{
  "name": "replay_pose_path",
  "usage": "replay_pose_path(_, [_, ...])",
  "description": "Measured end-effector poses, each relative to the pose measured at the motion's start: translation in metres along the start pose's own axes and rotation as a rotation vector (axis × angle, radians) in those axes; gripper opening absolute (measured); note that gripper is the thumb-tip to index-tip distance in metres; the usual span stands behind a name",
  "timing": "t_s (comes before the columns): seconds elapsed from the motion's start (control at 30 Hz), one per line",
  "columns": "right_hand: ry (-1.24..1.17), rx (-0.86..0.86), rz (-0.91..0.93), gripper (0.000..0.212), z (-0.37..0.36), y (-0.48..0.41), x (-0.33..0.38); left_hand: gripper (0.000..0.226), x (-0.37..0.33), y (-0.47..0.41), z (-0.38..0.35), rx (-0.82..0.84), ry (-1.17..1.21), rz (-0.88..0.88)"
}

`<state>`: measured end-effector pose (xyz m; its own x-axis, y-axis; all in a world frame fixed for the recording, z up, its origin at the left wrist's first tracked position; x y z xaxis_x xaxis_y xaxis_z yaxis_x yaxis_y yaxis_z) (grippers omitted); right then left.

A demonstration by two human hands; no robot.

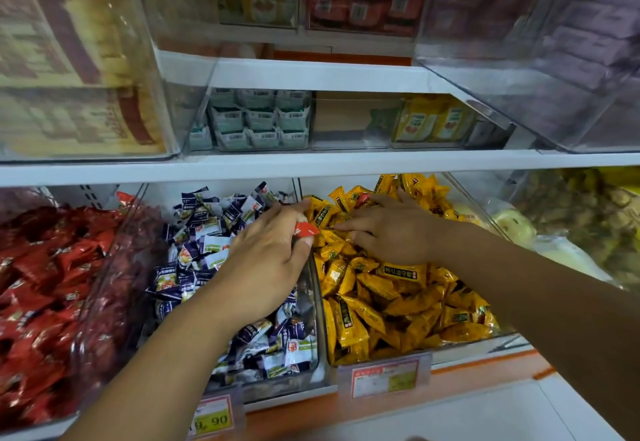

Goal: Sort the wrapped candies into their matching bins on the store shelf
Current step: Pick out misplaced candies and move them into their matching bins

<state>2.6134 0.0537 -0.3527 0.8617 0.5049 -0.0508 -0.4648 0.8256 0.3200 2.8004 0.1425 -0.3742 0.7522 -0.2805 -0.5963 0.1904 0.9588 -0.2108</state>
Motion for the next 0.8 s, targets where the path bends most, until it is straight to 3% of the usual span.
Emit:
replay_pose_path(0.1, [-0.226, -0.176, -0.119, 0.036, 0.016, -0.016, -0.007, 0.006, 0.002, -0.001, -0.001, -0.003, -0.001, 0.002])
replay_pose_path(0.2, [-0.206, -0.258, -0.306, 0.037, 0.021, -0.046, -0.022, 0.012, 0.001, -0.001, -0.001, 0.010, 0.011, -0.002])
replay_pose_path(0.33, [-0.189, -0.148, -0.276, 0.037, 0.016, -0.066, -0.014, 0.010, 0.004, -0.001, 0.000, 0.007, 0.021, 0.012])
replay_pose_path(0.57, [-0.147, -0.193, -0.261, 0.044, 0.010, -0.067, -0.012, 0.020, 0.001, 0.001, 0.000, -0.010, 0.029, 0.010])
replay_pose_path(0.7, [-0.373, -0.249, -0.257, 0.038, 0.012, -0.056, -0.016, 0.039, -0.005, 0.004, 0.004, -0.055, 0.105, 0.080])
replay_pose_path(0.8, [-0.634, -0.338, -0.234, 0.021, 0.014, -0.037, -0.014, 0.024, -0.011, 0.004, 0.009, -0.165, 0.081, 0.098])
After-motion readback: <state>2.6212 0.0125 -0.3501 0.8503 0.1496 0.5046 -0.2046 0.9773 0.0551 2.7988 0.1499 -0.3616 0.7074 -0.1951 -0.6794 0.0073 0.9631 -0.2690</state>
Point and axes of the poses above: each hand's wrist, its own y-axis away from the middle knuckle, its own z-axis out of the back of the hand, x = y × z, the point moved 2 cm from there along -y, towards the middle knuckle, and after that the axes turned 6 degrees about -z, right-handed, at the moved point
